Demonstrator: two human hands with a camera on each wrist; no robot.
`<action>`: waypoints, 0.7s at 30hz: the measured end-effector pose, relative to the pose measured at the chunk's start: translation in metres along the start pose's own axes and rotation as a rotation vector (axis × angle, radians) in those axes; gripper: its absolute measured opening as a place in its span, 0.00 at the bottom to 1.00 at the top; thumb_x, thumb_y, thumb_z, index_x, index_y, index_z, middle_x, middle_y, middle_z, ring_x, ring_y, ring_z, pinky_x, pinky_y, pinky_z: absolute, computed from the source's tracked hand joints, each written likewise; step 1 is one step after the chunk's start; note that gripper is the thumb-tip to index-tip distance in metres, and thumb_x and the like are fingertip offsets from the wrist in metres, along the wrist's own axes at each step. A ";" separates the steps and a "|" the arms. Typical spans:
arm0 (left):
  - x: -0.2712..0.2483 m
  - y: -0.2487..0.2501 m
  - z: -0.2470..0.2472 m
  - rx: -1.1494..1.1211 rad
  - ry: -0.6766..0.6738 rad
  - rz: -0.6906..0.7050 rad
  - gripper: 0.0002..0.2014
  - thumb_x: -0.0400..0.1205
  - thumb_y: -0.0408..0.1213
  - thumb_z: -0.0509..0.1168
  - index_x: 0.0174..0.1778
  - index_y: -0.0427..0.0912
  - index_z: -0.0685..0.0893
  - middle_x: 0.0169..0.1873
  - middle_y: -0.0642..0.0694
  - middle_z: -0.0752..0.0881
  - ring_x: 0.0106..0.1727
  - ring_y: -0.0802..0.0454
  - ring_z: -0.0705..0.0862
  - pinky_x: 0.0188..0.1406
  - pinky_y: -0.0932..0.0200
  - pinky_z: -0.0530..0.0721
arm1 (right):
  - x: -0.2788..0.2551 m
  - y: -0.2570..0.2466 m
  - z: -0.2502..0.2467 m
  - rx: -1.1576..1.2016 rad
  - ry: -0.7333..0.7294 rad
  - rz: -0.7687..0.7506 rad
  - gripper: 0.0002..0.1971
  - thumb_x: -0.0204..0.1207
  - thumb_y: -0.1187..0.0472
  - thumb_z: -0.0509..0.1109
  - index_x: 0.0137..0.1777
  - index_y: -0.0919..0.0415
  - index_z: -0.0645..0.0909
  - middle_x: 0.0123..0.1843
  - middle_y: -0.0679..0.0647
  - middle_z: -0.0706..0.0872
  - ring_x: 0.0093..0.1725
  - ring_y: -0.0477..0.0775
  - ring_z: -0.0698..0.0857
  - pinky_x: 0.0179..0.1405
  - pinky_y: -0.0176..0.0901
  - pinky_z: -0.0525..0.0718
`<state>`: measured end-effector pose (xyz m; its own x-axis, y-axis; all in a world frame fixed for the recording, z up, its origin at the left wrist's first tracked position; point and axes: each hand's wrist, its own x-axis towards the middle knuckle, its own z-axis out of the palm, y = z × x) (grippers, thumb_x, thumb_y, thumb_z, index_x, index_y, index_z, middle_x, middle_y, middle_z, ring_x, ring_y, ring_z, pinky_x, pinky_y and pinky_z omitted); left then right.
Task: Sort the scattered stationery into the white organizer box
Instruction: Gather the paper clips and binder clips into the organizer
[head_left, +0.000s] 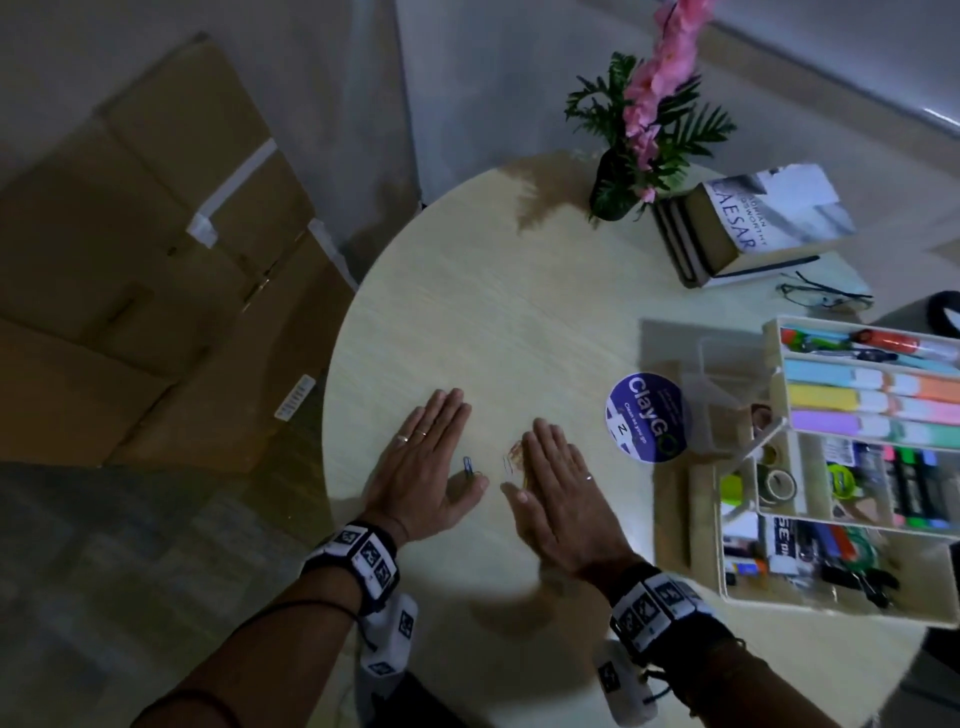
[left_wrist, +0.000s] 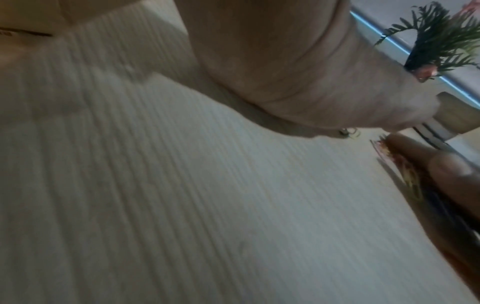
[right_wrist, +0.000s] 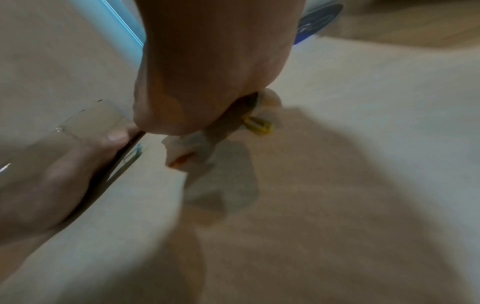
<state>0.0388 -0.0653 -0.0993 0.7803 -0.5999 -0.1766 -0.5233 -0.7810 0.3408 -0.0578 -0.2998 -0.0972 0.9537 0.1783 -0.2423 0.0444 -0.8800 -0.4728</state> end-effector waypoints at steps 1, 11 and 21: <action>-0.002 0.003 0.001 0.009 -0.008 -0.008 0.49 0.84 0.69 0.55 0.93 0.39 0.50 0.93 0.42 0.45 0.93 0.47 0.41 0.91 0.40 0.54 | -0.009 -0.003 0.003 0.010 -0.001 -0.016 0.36 0.93 0.42 0.48 0.94 0.61 0.45 0.95 0.57 0.40 0.94 0.54 0.39 0.93 0.58 0.49; -0.035 0.054 0.015 0.044 -0.129 0.225 0.49 0.87 0.71 0.50 0.93 0.43 0.41 0.93 0.46 0.38 0.93 0.45 0.36 0.91 0.39 0.52 | -0.089 0.017 -0.023 0.197 0.190 0.064 0.32 0.84 0.59 0.68 0.88 0.60 0.67 0.89 0.56 0.66 0.88 0.58 0.67 0.86 0.47 0.69; -0.056 0.067 0.021 0.080 -0.234 0.366 0.48 0.84 0.69 0.55 0.94 0.49 0.42 0.92 0.50 0.36 0.92 0.47 0.33 0.92 0.42 0.44 | -0.123 0.017 -0.011 0.218 0.030 0.332 0.06 0.77 0.64 0.72 0.40 0.58 0.79 0.38 0.54 0.85 0.37 0.58 0.83 0.38 0.43 0.72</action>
<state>-0.0477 -0.0878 -0.0858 0.4446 -0.8555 -0.2654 -0.7830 -0.5151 0.3487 -0.1708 -0.3411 -0.0662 0.9139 -0.1155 -0.3892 -0.3288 -0.7729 -0.5427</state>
